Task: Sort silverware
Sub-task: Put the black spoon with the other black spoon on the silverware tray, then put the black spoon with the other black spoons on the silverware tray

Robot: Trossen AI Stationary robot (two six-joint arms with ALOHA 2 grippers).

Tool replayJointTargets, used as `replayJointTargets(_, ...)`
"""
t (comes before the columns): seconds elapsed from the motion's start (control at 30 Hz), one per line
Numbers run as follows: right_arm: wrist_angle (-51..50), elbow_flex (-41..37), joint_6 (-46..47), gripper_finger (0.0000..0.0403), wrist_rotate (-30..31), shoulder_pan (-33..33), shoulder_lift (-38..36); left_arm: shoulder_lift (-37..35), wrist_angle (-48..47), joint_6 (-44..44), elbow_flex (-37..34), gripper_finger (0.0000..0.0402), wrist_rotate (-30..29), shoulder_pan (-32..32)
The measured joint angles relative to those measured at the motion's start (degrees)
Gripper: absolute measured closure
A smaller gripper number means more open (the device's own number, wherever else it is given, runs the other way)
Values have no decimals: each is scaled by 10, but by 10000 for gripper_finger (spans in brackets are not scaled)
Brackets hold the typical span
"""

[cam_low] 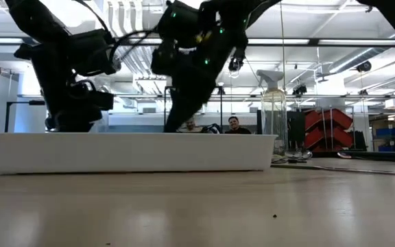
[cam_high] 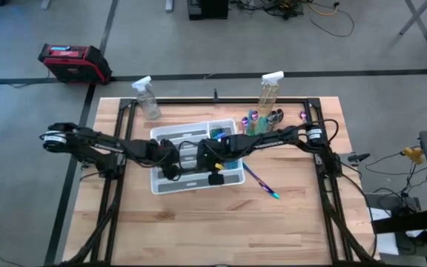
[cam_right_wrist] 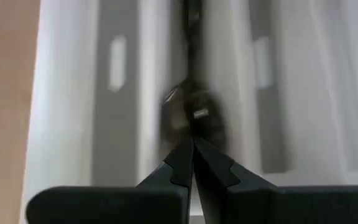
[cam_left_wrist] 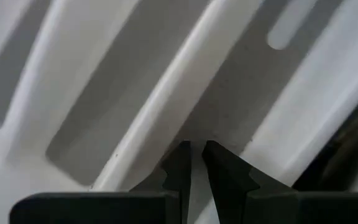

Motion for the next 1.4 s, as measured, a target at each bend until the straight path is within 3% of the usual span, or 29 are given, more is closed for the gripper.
replayJointTargets(0.23, 3, 1, 15, 403, 24, -4, 15, -72, -35, 38, 15, 363, 15, -15)
replayJointTargets(0.43, -3, -1, 10, 403, -64, 6, 21, -125, -54, 114, 46, 363, -36, -55)
replayJointTargets(0.5, 1, 0, 8, 403, -65, 7, 15, -136, -40, 147, 48, 363, -44, -78)
replayJointTargets(0.7, -25, 0, 3, 403, -9, 3, 11, -122, -1, 147, 46, 363, -45, -141)
replayJointTargets(0.87, -109, -10, -6, 403, -4, 5, -42, -69, -1, 97, 37, 363, -46, -158)
replayJointTargets(0.97, -133, -64, 12, 403, 14, 0, -99, -28, -4, 79, 34, 363, -47, -162)
replayJointTargets(1.13, -132, -207, 57, 403, 120, -45, -243, 19, 12, 79, 37, 363, -48, -167)
replayJointTargets(1.27, -126, -318, -47, 403, 167, -97, -338, 36, 33, 90, 38, 363, -45, -172)
replayJointTargets(1.4, -104, -390, -161, 402, 228, -174, -377, 28, 32, 88, 38, 363, -48, -180)
